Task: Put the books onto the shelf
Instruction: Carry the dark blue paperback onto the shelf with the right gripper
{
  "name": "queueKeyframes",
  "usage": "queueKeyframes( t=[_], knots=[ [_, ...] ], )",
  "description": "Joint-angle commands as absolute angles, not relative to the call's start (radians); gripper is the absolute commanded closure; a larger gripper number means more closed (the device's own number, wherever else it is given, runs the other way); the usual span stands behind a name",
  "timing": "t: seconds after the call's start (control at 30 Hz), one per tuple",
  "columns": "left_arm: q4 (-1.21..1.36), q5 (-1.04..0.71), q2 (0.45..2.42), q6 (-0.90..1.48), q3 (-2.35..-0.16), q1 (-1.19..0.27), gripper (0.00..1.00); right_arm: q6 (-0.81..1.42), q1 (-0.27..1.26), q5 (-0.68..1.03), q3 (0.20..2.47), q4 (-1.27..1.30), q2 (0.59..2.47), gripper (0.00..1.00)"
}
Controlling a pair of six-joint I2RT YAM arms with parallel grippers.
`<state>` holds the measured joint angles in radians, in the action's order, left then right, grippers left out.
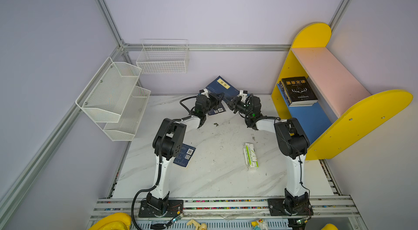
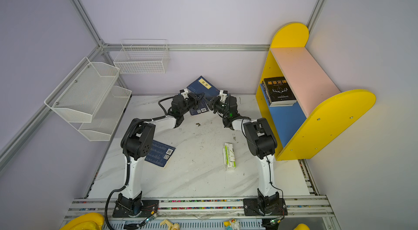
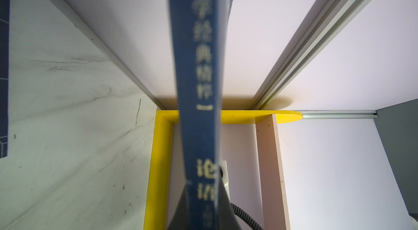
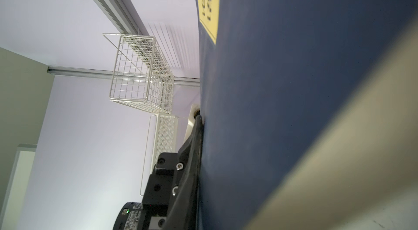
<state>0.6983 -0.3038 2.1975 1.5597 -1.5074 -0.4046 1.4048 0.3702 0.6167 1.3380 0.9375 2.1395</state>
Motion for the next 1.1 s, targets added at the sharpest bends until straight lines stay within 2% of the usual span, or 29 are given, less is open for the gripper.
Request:
queueKeyframes(
  t=[0.0, 0.07, 0.2, 0.27, 0.37, 0.4, 0.43, 0.47, 0.6, 0.8, 0.93, 1.07],
  knots=[
    [0.765, -0.287, 2.17, 1.521, -1.605, -0.413, 1.0, 1.434, 0.371, 0.534, 1.285, 0.94, 2.085, 0.88],
    [0.762, -0.289, 2.178, 1.523, -1.618, -0.413, 1.0, 1.44, 0.369, 0.514, 1.271, 0.944, 2.079, 0.93],
    [0.754, -0.288, 2.178, 1.519, -1.623, -0.413, 1.0, 1.437, 0.363, 0.471, 1.248, 0.942, 2.055, 0.93],
    [0.742, -0.292, 2.174, 1.516, -1.621, -0.413, 1.0, 1.435, 0.349, 0.457, 1.237, 0.939, 2.039, 0.99],
    [0.715, -0.302, 2.155, 1.503, -1.614, -0.411, 0.77, 1.415, 0.308, 0.44, 1.214, 0.929, 1.997, 1.0],
    [0.705, -0.307, 2.145, 1.49, -1.608, -0.408, 0.68, 1.397, 0.288, 0.443, 1.206, 0.922, 1.976, 1.0],
    [0.693, -0.314, 2.132, 1.477, -1.6, -0.404, 0.54, 1.377, 0.266, 0.447, 1.197, 0.913, 1.953, 1.0],
    [0.676, -0.319, 2.121, 1.469, -1.592, -0.398, 0.45, 1.358, 0.245, 0.451, 1.188, 0.898, 1.93, 1.0],
    [0.675, -0.327, 2.042, 1.449, -1.476, -0.356, 0.3, 1.258, 0.133, 0.519, 1.122, 0.869, 1.812, 1.0],
    [0.686, -0.322, 1.92, 1.421, -1.258, -0.291, 0.25, 1.191, -0.061, 0.637, 1.021, 0.875, 1.647, 1.0],
    [0.673, -0.343, 1.912, 1.419, -1.215, -0.275, 0.24, 1.165, -0.13, 0.69, 1.014, 0.876, 1.623, 1.0],
    [0.687, -0.364, 1.938, 1.448, -1.218, -0.275, 0.25, 1.167, -0.193, 0.671, 1.024, 0.871, 1.628, 1.0]
  ],
)
